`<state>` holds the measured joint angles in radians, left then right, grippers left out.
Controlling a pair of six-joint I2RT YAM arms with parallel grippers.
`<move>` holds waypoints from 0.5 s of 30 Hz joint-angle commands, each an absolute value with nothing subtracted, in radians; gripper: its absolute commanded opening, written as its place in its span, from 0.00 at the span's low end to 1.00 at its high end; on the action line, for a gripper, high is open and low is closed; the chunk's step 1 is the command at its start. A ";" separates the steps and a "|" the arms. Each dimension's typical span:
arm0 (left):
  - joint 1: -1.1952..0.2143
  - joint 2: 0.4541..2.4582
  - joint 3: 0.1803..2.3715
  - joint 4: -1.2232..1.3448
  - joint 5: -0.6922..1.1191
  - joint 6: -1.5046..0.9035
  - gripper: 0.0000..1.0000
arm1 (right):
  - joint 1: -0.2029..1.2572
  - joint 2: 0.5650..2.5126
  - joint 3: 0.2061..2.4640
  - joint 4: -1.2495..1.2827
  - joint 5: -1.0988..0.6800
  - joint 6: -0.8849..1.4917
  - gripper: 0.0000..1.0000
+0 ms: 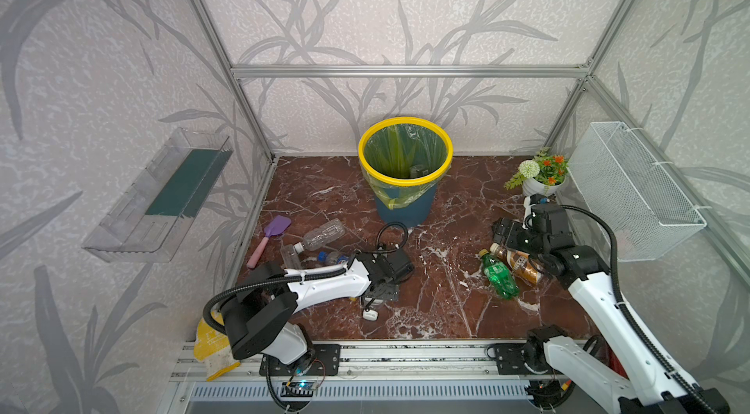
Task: Throw the plastic bottles in the bin
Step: Pick up the plastic bottle from the bottom-center of the table.
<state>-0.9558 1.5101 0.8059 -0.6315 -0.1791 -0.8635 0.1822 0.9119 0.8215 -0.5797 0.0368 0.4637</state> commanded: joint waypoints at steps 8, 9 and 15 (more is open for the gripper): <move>-0.956 1.505 0.882 -0.704 -0.244 -0.813 0.59 | 0.179 0.894 0.802 -0.561 0.055 0.468 0.97; -0.962 1.490 0.894 -0.719 -0.255 -0.804 0.57 | 0.180 0.891 0.801 -0.561 0.056 0.468 0.96; -1.016 1.291 0.978 -0.812 -0.336 -0.706 0.55 | 0.180 0.884 0.791 -0.560 0.055 0.468 0.96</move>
